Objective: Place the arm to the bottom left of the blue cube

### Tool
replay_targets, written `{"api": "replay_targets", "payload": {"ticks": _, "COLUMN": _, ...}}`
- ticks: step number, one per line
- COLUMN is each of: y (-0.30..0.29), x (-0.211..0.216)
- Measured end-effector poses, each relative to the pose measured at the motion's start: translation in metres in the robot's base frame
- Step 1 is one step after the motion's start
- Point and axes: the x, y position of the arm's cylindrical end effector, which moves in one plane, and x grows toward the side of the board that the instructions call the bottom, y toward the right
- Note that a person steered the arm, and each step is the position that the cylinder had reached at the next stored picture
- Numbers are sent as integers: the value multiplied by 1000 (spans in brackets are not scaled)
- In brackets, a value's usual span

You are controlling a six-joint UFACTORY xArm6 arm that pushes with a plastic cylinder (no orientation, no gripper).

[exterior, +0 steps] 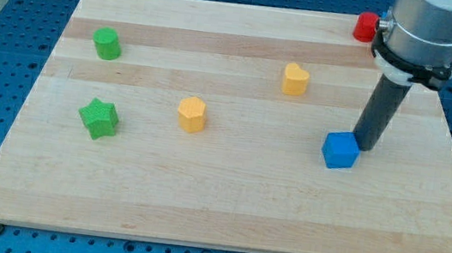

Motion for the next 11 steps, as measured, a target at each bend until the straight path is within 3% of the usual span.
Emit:
{"api": "replay_targets", "payload": {"ticks": 2, "y": 5, "x": 66}}
{"api": "replay_targets", "payload": {"ticks": 3, "y": -29, "x": 82}}
{"api": "replay_targets", "payload": {"ticks": 4, "y": -75, "x": 57}}
{"api": "replay_targets", "payload": {"ticks": 5, "y": -74, "x": -7}}
{"api": "replay_targets", "payload": {"ticks": 6, "y": -59, "x": -24}}
{"api": "replay_targets", "payload": {"ticks": 8, "y": -81, "x": 54}}
{"api": "replay_targets", "payload": {"ticks": 9, "y": -64, "x": 82}}
{"api": "replay_targets", "payload": {"ticks": 11, "y": -58, "x": 17}}
